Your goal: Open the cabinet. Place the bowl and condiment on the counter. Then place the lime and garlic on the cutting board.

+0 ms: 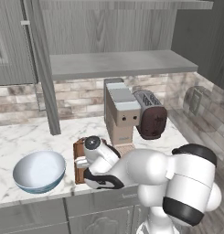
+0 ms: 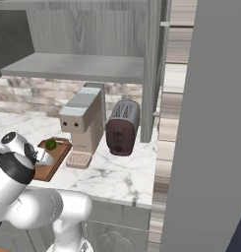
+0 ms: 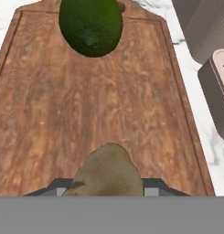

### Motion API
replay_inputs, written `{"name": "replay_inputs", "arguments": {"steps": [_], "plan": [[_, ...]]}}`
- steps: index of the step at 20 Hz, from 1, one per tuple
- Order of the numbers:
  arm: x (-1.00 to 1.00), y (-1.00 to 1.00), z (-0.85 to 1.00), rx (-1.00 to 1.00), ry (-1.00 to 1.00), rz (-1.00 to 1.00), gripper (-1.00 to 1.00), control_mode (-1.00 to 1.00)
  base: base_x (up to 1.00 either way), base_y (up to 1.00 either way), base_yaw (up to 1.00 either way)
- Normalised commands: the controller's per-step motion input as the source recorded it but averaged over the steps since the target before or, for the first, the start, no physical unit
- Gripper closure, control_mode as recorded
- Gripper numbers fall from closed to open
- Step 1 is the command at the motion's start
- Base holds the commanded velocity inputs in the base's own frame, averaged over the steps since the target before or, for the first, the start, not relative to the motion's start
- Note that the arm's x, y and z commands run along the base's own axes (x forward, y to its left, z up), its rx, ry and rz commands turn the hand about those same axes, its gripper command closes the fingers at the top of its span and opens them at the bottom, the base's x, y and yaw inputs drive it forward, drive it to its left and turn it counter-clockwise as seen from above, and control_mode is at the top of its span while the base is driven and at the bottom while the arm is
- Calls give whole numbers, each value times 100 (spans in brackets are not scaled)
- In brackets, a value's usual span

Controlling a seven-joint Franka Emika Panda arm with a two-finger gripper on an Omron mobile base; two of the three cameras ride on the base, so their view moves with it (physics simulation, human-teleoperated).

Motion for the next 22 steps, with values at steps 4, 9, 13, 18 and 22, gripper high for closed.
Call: {"name": "replay_inputs", "arguments": {"steps": [4, 9, 13, 18, 22], "plan": [[1, 0, -5, 0, 0, 0, 100, -100, 0, 0, 0], [0, 0, -3, 0, 0, 0, 100, -100, 0, 0, 0], [0, 0, -3, 0, 0, 0, 100, -100, 0, 0, 0], [0, 0, 1, 0, 0, 0, -100, -100, 0, 0, 0], [-1, 5, 33, 0, 0, 0, -100, -100, 0, 0, 0]]}}
